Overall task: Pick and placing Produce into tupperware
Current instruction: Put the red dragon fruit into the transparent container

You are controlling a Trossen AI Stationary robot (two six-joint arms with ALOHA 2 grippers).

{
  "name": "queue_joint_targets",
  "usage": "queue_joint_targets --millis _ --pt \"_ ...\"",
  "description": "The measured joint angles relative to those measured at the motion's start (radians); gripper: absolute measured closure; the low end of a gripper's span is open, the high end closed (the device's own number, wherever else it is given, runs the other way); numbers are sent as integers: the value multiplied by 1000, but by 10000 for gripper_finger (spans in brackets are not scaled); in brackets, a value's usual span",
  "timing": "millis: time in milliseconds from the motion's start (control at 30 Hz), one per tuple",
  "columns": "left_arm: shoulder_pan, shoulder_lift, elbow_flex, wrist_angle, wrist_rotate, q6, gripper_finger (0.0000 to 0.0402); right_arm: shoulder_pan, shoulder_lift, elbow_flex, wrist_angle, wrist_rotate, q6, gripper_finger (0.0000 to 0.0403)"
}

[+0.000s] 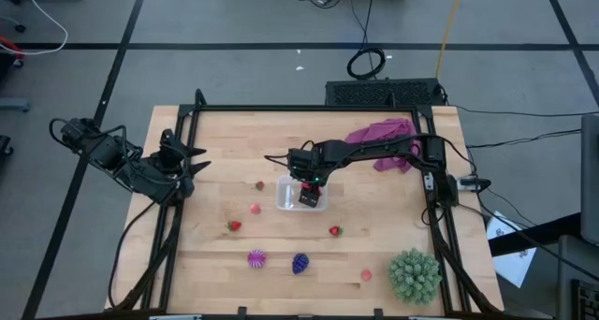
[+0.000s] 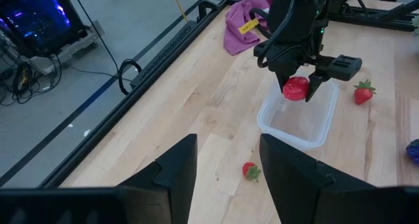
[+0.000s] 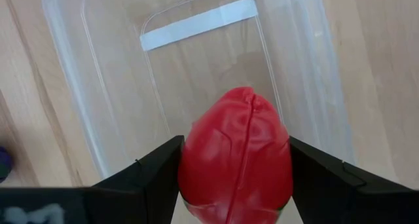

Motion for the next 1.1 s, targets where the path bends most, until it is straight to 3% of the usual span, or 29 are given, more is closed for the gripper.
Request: queue_joint_targets --millis 1100 --pt "0 0 0 0 0 15 231 8 0 0 43 -2 34 167"
